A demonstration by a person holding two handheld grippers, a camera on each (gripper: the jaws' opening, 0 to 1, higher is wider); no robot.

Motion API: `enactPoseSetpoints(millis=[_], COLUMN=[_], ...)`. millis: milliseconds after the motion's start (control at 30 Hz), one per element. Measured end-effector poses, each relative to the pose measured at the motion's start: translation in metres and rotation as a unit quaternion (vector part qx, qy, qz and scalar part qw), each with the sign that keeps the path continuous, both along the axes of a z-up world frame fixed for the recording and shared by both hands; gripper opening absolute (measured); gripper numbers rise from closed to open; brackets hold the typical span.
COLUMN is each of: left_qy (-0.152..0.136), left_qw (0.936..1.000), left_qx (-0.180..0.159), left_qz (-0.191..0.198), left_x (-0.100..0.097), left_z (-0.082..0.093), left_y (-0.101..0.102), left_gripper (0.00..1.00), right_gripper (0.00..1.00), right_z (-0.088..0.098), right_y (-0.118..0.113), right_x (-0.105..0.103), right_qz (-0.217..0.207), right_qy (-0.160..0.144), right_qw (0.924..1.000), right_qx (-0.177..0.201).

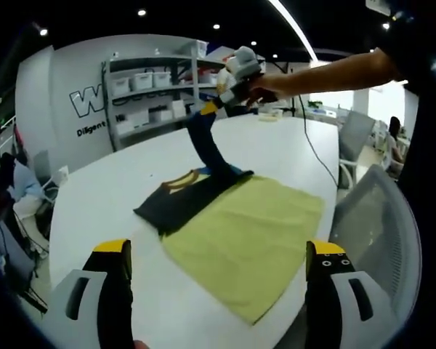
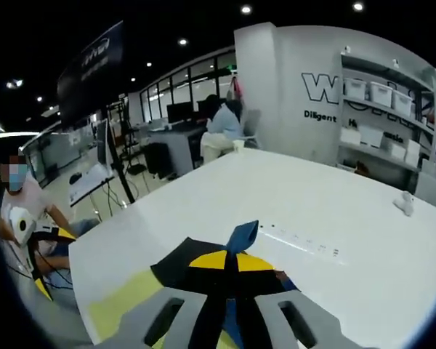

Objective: Fold the garment on the visible template until the final outline fits inside the template.

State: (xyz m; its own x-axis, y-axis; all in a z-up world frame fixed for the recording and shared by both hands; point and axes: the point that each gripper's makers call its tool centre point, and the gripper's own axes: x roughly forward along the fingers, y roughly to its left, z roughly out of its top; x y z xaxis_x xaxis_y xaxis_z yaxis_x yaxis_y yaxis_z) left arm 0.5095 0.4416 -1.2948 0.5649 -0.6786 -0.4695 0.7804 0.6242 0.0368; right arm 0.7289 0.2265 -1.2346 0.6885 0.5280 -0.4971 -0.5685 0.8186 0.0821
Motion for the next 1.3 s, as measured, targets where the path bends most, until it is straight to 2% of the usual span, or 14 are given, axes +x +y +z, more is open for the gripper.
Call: enactPoseSetpoints(millis=[300,633,1300], left_qy=[0.003,0.008,0.014], left_qw=[1.0000,1.0000,0.9999], left_qx=[0.001,0.000,0.000], left_qz=[0.000,0.006,0.007], left_x=[0.001,0.006,0.006], left_z=[-0.002,-0.003,-0.009], left_y=[0.006,0.016,0.027], left_gripper=[0.96,0.96,0.96], right_gripper=[0.00,0.00,0.00], right_z=[-0.023,-0.057,-0.102], right_y=[0.015,0.038,0.079], right_x=[0.004,0.006,0.003], right_qz=[0.004,0.019,0.032], right_qy=[0.019,0.044,0.083], right_qw=[0.9997,0.9984,0.9956], right_qx=[-0.012,-0.030,-0.032])
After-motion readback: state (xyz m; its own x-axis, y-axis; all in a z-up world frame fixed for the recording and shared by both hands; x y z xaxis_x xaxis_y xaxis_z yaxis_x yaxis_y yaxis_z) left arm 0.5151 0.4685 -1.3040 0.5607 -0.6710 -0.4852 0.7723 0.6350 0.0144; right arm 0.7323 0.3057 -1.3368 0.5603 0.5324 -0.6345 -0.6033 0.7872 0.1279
